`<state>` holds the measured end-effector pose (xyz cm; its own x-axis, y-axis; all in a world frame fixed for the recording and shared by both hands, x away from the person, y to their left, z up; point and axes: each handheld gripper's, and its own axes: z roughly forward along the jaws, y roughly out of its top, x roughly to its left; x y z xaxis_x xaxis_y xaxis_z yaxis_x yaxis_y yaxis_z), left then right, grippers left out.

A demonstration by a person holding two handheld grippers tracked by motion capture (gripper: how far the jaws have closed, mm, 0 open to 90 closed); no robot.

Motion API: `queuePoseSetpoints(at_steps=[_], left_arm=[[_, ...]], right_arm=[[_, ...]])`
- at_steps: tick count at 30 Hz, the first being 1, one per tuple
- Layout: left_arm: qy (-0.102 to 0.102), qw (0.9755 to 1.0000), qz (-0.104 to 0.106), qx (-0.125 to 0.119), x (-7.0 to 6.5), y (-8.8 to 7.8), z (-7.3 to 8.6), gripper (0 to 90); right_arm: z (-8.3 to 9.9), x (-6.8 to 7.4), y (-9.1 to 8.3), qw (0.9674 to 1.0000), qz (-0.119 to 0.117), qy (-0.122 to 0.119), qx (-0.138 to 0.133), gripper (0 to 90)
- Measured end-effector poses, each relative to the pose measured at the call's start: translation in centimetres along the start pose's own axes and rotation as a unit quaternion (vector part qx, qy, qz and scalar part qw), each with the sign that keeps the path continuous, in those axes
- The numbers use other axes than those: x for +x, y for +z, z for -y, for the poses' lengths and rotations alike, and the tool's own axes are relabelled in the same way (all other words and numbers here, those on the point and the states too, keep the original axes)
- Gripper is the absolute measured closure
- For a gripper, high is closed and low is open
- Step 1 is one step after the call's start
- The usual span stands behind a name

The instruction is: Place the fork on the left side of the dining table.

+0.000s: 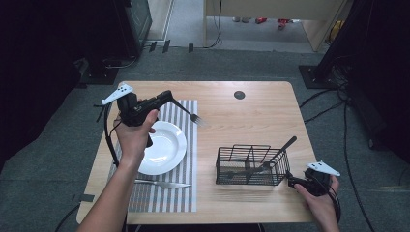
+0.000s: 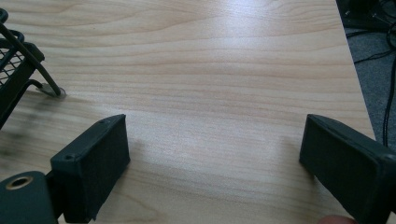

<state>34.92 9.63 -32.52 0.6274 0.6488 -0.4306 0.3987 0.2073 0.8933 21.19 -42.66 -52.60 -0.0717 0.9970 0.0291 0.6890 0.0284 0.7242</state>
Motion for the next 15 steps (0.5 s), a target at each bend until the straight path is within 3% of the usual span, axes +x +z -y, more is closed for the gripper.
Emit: queuePoseSetpoints(at_steps=[5, 8, 9, 10, 11, 15], left_arm=[[-0.025, 0.9996, -0.012, -0.003, 1.4, 0.2, 0.0, 88.6], [-0.034, 0.9981, -0.052, 0.001, 2.8, 0.5, 0.1, 88.6], [-0.034, 0.9981, -0.052, 0.001, 2.8, 0.5, 0.1, 88.6], [-0.028, 0.9966, -0.077, 0.003, 3.4, 0.7, 0.1, 88.6], [-0.027, 0.9960, -0.085, 0.003, 3.7, 0.8, 0.2, 88.6], [-0.039, 0.9953, -0.089, -0.001, 5.4, 1.2, 0.6, 88.6]], right_arm=[[0.0, 0.0, 0.0, 1.0000, 0.000, 0.000, 0.000, 7.9], [0.0, 0.0, 0.0, 1.0000, 0.000, 0.000, 0.000, 8.0], [0.0, 0.0, 0.0, 1.0000, 0.000, 0.000, 0.000, 7.9], [0.0, 0.0, 0.0, 1.0000, 0.000, 0.000, 0.000, 7.9], [0.0, 0.0, 0.0, 1.0000, 0.000, 0.000, 0.000, 7.9], [0.0, 0.0, 0.0, 1.0000, 0.000, 0.001, 0.000, 7.9]])
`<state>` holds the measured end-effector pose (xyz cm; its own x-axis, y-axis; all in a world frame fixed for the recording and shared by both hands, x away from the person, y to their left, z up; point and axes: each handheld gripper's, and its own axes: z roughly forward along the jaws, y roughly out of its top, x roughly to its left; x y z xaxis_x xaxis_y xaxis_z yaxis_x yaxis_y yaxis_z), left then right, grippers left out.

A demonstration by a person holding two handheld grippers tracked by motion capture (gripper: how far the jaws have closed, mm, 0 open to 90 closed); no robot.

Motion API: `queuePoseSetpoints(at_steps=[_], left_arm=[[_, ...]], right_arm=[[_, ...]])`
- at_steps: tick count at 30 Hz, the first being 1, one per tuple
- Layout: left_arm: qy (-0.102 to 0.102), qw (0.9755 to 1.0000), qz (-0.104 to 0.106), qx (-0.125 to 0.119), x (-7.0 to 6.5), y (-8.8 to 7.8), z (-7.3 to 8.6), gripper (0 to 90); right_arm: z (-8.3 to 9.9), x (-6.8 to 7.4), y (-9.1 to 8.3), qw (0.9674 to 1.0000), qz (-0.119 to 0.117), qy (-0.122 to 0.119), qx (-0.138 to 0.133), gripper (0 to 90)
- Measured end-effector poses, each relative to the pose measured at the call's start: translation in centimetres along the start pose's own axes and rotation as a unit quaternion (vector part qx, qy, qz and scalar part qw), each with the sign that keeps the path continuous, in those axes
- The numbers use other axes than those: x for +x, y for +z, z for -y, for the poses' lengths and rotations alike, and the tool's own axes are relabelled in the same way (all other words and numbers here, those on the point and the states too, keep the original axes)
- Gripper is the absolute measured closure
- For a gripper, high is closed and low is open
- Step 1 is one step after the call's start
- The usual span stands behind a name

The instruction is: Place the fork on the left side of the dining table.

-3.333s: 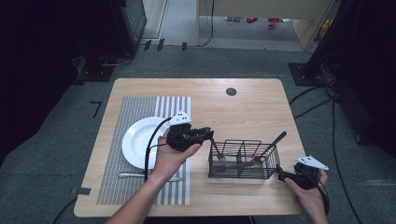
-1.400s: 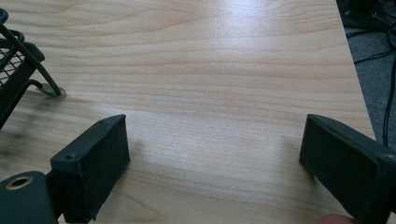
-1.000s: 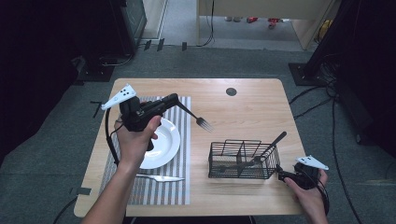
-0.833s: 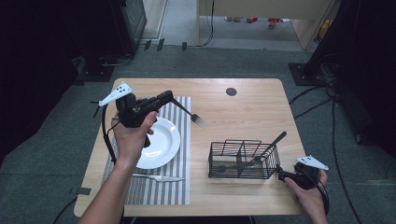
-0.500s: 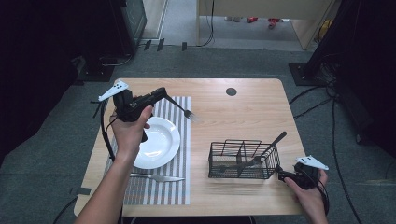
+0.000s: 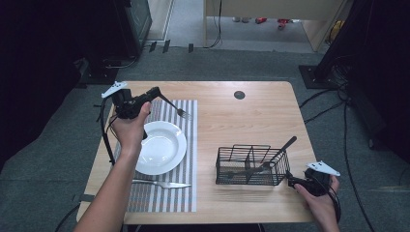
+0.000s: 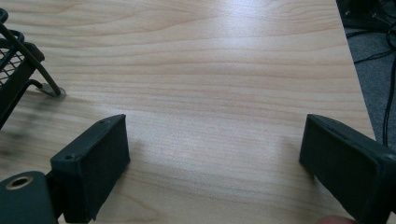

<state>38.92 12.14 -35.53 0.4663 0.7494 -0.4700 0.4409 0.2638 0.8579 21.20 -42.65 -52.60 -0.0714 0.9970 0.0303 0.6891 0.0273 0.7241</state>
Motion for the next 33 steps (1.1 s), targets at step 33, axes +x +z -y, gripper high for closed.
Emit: queuePoseSetpoints(at_steps=[33], left_arm=[[-0.203, 0.9765, -0.071, 0.004, 13.5, 3.9, 4.9, 88.3]], right_arm=[[0.0, 0.0, 0.0, 1.0000, 0.000, -0.001, 0.000, 8.0]])
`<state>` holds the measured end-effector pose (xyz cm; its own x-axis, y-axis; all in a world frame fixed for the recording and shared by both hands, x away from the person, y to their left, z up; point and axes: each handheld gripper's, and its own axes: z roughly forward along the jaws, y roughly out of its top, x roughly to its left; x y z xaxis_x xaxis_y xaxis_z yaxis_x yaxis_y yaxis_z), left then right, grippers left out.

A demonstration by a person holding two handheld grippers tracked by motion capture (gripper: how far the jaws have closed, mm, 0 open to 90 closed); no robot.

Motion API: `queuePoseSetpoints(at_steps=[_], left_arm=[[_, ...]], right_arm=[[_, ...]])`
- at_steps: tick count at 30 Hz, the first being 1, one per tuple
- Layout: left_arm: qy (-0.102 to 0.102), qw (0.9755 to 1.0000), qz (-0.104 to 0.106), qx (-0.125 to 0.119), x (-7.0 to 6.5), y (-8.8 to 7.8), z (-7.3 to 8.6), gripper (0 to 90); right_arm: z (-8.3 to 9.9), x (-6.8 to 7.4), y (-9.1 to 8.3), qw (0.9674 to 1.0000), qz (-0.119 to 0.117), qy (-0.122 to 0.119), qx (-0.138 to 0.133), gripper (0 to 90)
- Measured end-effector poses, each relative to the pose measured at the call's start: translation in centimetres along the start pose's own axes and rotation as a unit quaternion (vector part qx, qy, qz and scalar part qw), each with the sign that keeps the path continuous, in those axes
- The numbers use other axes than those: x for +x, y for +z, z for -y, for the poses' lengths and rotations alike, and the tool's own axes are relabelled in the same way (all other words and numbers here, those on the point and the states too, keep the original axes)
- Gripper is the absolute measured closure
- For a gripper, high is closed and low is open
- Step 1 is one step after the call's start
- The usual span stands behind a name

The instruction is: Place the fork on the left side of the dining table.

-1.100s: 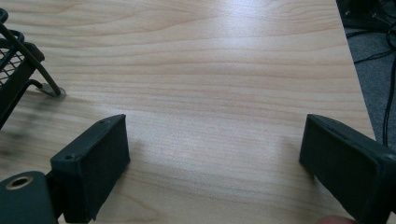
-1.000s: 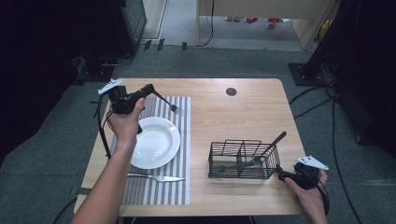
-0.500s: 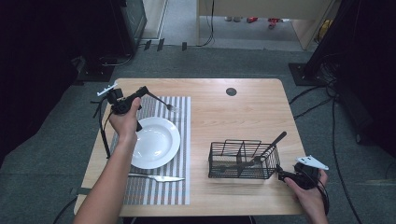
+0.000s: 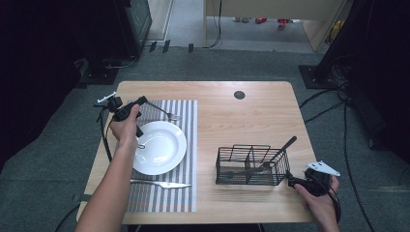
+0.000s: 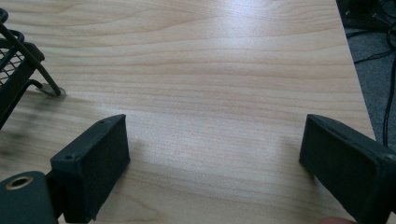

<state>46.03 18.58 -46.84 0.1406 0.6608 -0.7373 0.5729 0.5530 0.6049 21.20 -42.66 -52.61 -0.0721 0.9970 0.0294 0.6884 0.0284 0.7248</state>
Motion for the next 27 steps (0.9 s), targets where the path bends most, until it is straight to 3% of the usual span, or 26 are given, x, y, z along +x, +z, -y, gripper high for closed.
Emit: queuePoseSetpoints(at_steps=[5, 8, 15, 18, 23, 27], left_arm=[[-0.007, 0.9999, -0.008, 0.005, 0.7, 0.1, -0.1, 87.2], [0.007, 0.9995, -0.029, 0.006, 1.2, 0.3, 0.0, 84.6], [0.010, 0.9985, -0.052, 0.017, 2.3, 0.7, 0.1, 76.0], [0.028, 0.9964, -0.076, 0.025, 2.6, 0.8, 0.3, 72.7], [0.041, 0.9930, -0.102, 0.042, 3.1, 1.0, 0.5, 67.0], [0.035, 0.9910, -0.115, 0.060, 3.4, 1.1, 0.6, 62.9]], right_arm=[[0.0, 0.0, 0.0, 1.0000, 0.000, 0.000, 0.000, 7.9], [0.0, 0.0, 0.0, 1.0000, 0.000, 0.000, 0.000, 8.0], [0.0, 0.0, 0.0, 1.0000, 0.000, 0.000, 0.000, 7.9], [0.0, 0.0, 0.0, 1.0000, 0.000, 0.000, 0.000, 8.0], [0.0, 0.0, 0.0, 1.0000, 0.000, 0.000, 0.000, 8.0], [0.0, 0.0, 0.0, 1.0000, 0.000, 0.000, 0.000, 7.9]])
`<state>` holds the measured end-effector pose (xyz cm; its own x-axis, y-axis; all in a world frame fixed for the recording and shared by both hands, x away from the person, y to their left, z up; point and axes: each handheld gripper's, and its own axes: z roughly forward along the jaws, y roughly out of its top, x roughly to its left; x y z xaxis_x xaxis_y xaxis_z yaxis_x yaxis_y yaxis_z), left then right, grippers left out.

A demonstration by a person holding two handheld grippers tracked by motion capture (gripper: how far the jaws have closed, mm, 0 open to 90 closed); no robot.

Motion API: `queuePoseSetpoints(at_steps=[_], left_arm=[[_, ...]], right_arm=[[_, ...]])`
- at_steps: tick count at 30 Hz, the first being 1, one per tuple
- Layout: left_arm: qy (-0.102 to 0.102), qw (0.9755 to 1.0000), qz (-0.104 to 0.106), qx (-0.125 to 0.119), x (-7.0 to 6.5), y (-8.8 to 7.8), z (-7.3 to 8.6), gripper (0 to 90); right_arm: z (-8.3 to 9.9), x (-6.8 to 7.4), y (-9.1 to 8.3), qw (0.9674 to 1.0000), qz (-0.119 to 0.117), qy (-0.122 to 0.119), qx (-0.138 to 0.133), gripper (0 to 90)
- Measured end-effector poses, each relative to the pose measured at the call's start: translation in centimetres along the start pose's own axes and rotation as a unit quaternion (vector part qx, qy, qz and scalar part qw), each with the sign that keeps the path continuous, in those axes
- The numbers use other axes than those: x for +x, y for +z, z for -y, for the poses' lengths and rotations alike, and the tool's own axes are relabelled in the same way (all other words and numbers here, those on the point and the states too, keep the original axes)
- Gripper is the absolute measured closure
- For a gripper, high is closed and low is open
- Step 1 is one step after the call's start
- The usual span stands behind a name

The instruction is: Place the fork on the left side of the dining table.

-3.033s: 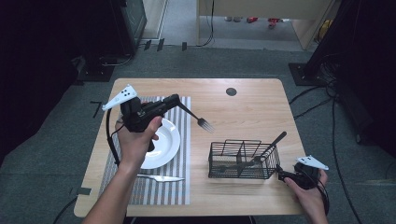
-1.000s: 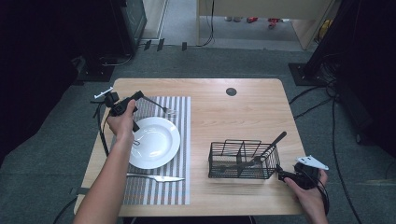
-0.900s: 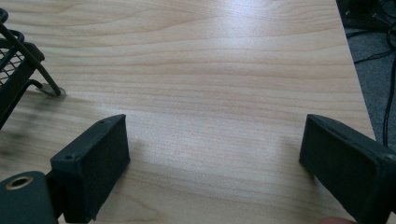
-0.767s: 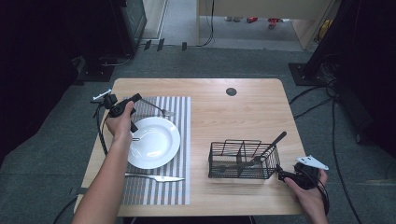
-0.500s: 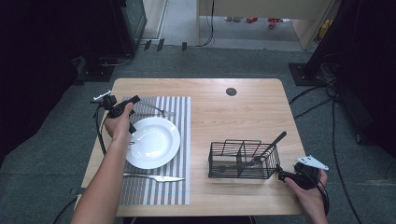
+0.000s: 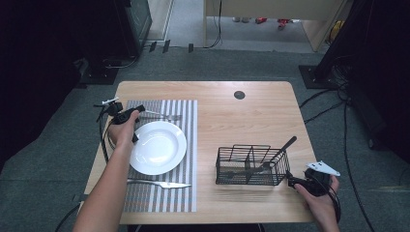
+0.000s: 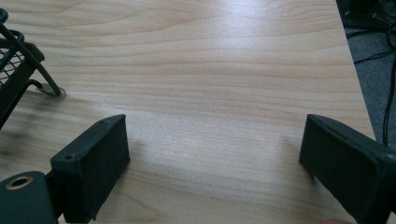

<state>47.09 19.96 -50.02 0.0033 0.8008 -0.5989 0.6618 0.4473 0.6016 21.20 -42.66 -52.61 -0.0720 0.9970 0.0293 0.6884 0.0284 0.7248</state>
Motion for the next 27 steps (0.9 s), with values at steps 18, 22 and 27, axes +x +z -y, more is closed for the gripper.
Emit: queuePoseSetpoints(at_steps=[18, 22, 27], left_arm=[[0.010, 0.9963, -0.042, 0.074, 0.0, 0.7, -0.3, 44.2], [0.024, 0.9953, -0.043, 0.083, -0.3, 0.9, -0.4, 38.4], [0.068, 0.9896, -0.079, 0.099, -1.1, 1.0, -0.7, 33.5]], right_arm=[[0.0, 0.0, 0.0, 1.0000, 0.000, 0.001, 0.000, 7.9], [0.0, 0.0, 0.0, 1.0000, 0.000, 0.001, 0.000, 7.9], [0.0, 0.0, 0.0, 1.0000, 0.000, 0.001, 0.000, 8.0]])
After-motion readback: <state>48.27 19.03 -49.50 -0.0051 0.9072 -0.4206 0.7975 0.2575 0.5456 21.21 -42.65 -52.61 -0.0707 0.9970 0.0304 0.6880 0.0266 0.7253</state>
